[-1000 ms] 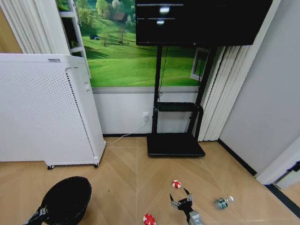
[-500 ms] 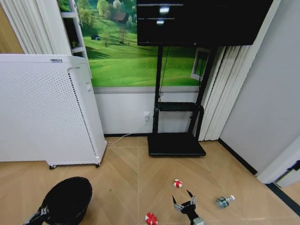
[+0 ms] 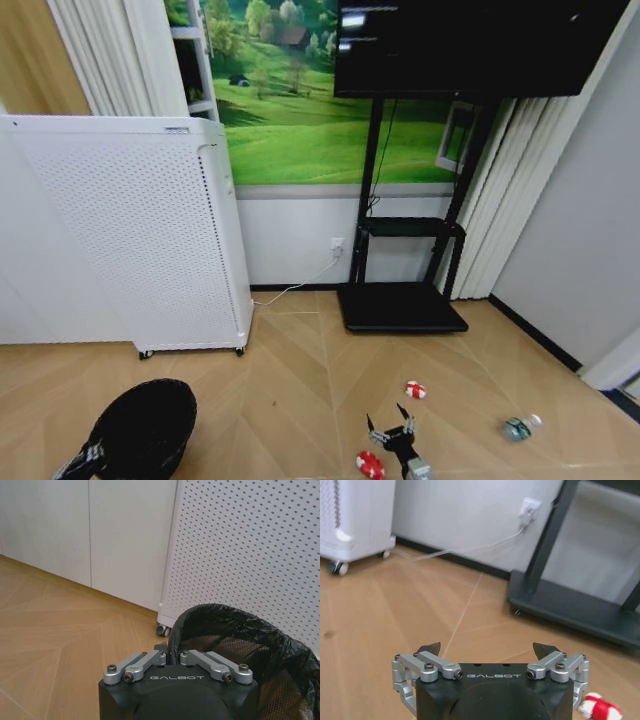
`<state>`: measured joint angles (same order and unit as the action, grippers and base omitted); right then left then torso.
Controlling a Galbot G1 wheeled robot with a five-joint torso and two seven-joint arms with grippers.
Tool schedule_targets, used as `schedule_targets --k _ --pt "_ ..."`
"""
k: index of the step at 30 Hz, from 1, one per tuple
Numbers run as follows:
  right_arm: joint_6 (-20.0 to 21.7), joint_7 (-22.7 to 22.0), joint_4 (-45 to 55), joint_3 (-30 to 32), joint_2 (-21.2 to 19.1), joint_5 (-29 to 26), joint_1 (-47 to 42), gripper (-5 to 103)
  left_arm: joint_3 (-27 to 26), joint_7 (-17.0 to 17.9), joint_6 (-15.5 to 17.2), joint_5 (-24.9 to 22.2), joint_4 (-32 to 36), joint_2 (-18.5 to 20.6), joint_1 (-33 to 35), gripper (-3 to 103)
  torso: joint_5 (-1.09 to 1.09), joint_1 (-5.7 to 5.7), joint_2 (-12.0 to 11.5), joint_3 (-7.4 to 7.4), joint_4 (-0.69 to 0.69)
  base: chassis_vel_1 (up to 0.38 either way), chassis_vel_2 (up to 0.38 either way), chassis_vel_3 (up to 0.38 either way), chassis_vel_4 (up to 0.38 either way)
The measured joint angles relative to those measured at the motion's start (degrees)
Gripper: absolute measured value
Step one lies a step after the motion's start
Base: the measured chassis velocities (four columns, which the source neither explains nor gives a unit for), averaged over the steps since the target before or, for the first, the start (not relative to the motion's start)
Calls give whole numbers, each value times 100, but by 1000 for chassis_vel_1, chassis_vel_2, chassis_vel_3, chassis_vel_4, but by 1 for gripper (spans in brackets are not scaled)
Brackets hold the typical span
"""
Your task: Pick up the trash bin and place the garbage on the floor into it.
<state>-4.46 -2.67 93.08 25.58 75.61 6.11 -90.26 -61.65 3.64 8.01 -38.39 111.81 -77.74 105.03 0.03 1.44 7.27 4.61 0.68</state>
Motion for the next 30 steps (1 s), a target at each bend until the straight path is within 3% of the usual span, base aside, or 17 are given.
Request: schedule_targets --k 1,7,9,17,24,30 --pt "90 0 -156 -3 6 192 103 100 10 -3 -6 1 7 6 -4 7 -8 0 -1 0 2 214 56 -213 -232" --pt "324 36 -894 -41 -2 661 474 100 34 -59 -98 -2 24 24 -22 7 -2 0 -1 1 -6 117 38 -23 -71" --pt "403 34 -1226 -9 -12 820 602 100 45 -142 -216 -19 31 24 -32 7 0 0 0 1 -1 -78 -10 96 46" --pt "426 44 -1430 153 -87 958 532 100 46 -210 -277 -24 40 22 -55 7 -1 0 0 0 0 -53 -37 29 23" --pt "375 286 -703 441 -165 678 -479 100 92 -191 -260 41 -97 80 -175 7 -5 -1 -1 0 2 0 0 0 0" --pt "286 287 -1028 395 -76 886 -266 100 112 -201 -260 40 -78 74 -165 7 -2 0 -1 0 -2 0 0 0 0"
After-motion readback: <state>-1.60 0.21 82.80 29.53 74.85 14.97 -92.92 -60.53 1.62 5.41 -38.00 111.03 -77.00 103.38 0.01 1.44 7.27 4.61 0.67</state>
